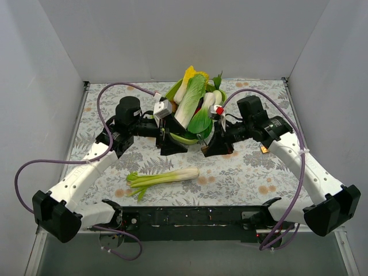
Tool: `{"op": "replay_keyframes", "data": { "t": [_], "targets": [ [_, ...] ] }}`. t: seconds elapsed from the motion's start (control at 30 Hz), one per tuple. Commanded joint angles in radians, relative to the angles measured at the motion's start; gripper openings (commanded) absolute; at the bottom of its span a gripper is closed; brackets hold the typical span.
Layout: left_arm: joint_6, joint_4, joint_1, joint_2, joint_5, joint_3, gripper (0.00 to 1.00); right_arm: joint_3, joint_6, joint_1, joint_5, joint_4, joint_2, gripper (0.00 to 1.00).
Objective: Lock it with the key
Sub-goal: Pick up the lock from the center of the board.
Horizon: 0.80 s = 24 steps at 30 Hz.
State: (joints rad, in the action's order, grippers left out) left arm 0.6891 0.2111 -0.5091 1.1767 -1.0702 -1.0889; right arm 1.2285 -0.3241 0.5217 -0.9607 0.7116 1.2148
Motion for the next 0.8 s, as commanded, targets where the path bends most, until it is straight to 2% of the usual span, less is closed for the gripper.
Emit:
{"op": "replay_keyframes", "data": {
  "t": [0.0,0.23,0.47,0.5,0.6,0.63,0.67,0.77],
  "targets": [
    [-0.239,0.065,-0.063,-0.005,0.019,-0.066,0.78,0.088,-0.161,0.052,0.017,0.146,0.025,0.01],
    [-0.382,0.129,-0.187,0.018,0.125,-0.111,0.66,0.149,-0.224,0.132,0.094,0.216,0.046,0.01],
    [-0.413,0.148,-0.218,0.026,0.144,-0.114,0.37,0.172,-0.240,0.152,0.132,0.226,0.052,0.01],
    [-0.415,0.149,-0.218,0.023,0.144,-0.111,0.28,0.174,-0.242,0.152,0.138,0.223,0.052,0.01],
    [-0.401,0.149,-0.218,0.015,0.125,-0.100,0.15,0.175,-0.248,0.155,0.151,0.226,0.052,0.01],
    [-0.395,0.148,-0.218,0.014,0.112,-0.100,0.05,0.175,-0.250,0.156,0.152,0.226,0.052,0.01],
    [-0.386,0.146,-0.218,0.012,0.108,-0.100,0.00,0.177,-0.253,0.156,0.152,0.227,0.052,0.01],
    [-0.314,0.100,-0.218,0.005,0.111,-0.082,0.00,0.181,-0.242,0.158,0.157,0.210,0.051,0.01]
  ]
}}
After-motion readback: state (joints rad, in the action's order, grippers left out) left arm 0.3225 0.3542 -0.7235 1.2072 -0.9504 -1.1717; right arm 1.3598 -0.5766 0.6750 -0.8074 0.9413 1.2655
